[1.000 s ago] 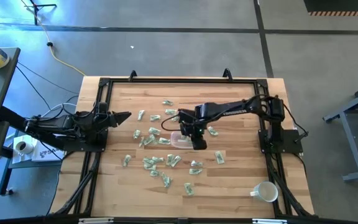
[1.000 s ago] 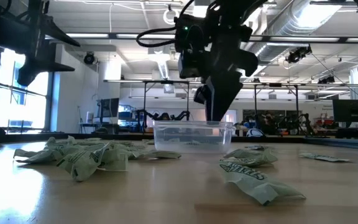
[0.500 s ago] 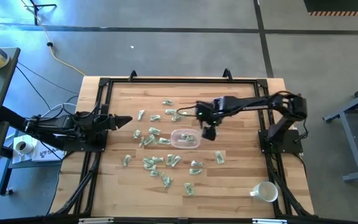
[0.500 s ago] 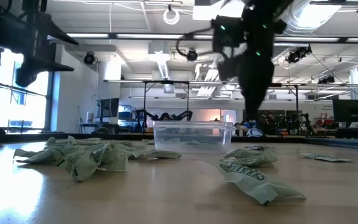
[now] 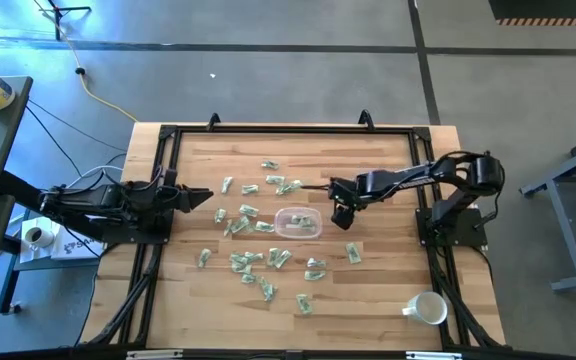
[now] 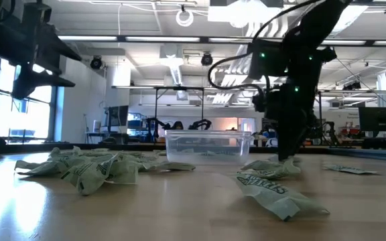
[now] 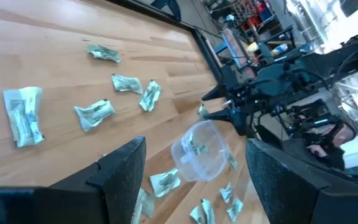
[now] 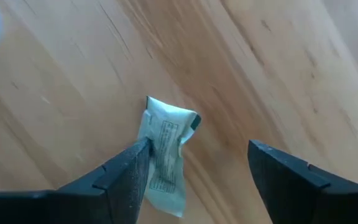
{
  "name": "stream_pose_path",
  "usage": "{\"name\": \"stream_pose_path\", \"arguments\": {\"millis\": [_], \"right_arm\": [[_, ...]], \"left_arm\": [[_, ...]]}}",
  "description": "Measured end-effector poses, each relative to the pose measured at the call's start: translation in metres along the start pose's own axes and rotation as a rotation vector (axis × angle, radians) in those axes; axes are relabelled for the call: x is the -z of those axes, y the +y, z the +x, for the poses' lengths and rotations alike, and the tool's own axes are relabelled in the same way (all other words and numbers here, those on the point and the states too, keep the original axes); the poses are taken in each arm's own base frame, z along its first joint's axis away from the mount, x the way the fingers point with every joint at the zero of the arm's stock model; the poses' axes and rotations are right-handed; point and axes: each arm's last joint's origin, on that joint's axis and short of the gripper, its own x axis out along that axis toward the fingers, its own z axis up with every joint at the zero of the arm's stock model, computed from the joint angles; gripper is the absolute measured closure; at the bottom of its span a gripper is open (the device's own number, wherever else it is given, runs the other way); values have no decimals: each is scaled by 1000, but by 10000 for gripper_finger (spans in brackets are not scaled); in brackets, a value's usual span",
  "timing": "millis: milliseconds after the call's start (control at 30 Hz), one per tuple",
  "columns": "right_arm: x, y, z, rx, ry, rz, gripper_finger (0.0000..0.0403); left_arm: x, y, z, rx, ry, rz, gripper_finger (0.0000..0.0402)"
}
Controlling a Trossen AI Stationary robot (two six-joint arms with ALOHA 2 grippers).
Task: Pick and place Stevia / Truvia into bins
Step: Put the stevia packet into the transparent container
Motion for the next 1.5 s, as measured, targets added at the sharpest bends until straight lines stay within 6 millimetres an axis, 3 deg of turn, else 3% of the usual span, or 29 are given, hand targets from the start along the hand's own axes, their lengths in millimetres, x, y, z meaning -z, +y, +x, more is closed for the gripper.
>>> {"name": "stream_pose_path", "arguments": {"millis": [100, 200, 433, 500, 567, 633, 733, 833, 933, 1167, 1300, 1500], "right_arm": [[4, -1, 5, -36, -1, 50, 154], [8, -2, 7, -32, 11, 103, 193], [4, -3, 7, -119, 39, 127, 368], [-2, -2, 3, -148, 38, 130, 391], [-13, -1, -4, -193, 32, 127, 383], [-34, 2, -24, -261, -61, 94, 381], [-64, 10, -61, -316, -234, -27, 397], [-84, 18, -78, -407, -281, -164, 393], [-93, 29, -72, -484, -222, -257, 391], [-94, 69, -32, -602, -48, -391, 387], [-88, 78, -26, -506, 20, -446, 329], [-94, 72, -51, -312, -40, -448, 202]], "left_arm": [[1, 1, 0, -14, 7, 8, 92], [1, 2, 0, -23, 9, 12, 92], [0, 3, 0, -49, -42, 12, 92], [0, 3, 0, -49, -44, 10, 92], [-1, 3, 0, -48, -44, 2, 92], [-1, 3, 0, -45, -46, -9, 92], [-1, 2, 0, -42, -53, -35, 92], [-1, 2, 0, -46, -62, -49, 92], [-2, 2, 0, -51, -74, -53, 92], [-2, 2, 0, -50, -75, -58, 92], [-1, 2, 0, -37, -58, -62, 92], [0, 1, 0, -17, -20, -71, 92]]}}
